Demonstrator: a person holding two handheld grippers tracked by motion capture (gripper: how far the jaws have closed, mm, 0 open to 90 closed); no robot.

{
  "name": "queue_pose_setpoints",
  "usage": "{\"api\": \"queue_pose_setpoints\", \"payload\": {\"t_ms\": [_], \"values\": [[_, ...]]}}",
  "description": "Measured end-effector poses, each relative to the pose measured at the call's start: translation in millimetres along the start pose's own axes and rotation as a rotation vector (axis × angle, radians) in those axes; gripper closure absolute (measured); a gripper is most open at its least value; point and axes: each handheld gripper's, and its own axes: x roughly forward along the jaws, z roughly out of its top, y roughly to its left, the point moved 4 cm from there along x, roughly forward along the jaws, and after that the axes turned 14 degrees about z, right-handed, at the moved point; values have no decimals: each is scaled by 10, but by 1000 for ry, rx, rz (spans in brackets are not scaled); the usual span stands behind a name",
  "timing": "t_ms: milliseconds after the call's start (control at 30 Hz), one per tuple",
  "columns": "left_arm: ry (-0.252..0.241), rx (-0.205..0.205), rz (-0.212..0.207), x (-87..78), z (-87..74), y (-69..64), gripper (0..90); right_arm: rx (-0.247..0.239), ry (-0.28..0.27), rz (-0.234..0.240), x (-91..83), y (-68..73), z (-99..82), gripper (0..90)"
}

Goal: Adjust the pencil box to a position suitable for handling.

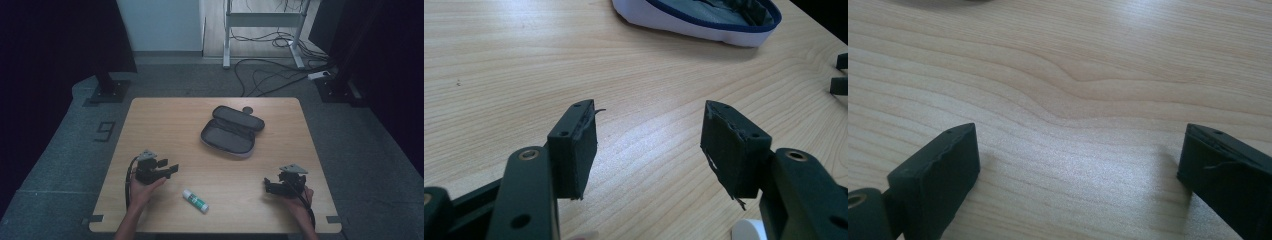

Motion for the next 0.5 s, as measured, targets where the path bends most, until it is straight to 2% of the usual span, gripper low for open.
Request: {"api": "queue_pose_setpoints", "payload": {"t_ms": [200,500], "values": [[-6,2,0,-18,7,-3,398,15,-4,-14,-19,-3,-7,49],[-8,-7,-1,-24,15,7,398,30,-13,-31,-55,-9,-10,128]]}}
